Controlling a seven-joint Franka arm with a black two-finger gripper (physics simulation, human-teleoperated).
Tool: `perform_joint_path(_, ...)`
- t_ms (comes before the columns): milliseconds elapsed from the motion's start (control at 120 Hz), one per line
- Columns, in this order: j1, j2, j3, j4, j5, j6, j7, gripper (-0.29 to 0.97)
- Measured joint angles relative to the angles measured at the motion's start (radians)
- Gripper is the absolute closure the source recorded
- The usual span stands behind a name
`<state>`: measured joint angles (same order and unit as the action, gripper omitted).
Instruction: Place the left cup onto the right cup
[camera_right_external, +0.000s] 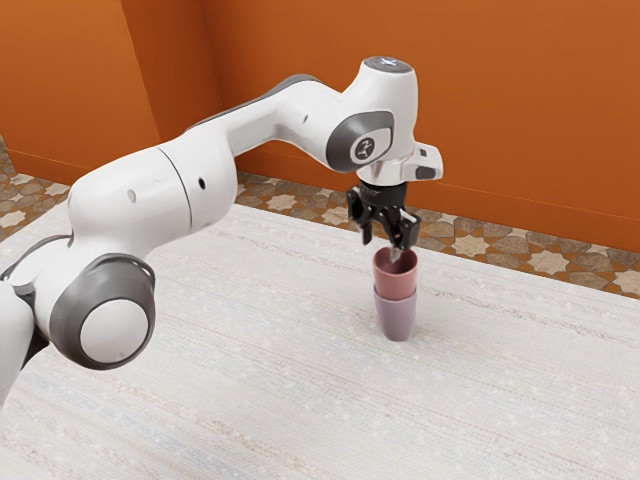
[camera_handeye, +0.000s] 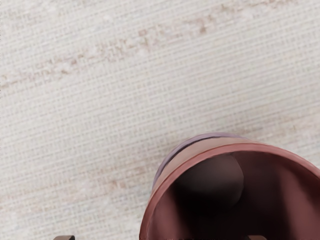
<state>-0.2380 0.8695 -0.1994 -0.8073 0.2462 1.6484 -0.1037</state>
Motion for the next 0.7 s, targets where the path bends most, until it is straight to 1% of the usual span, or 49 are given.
perform_joint_path(158,0.0,-0.003,0.0,0.0,-0.003,-0.001,-0.001,0.09)
perform_joint_path(375,-0.003,-0.023,-0.001,-0.006,-0.008,-0.005,-0.002,0.03)
perform_joint_path(542,-0.008,-0.085,0.0,-0.031,-0.017,-0.011,-0.004,0.02)
perform_joint_path(700,-0.012,-0.182,0.006,-0.126,-0.031,-0.013,-0.005,0.01)
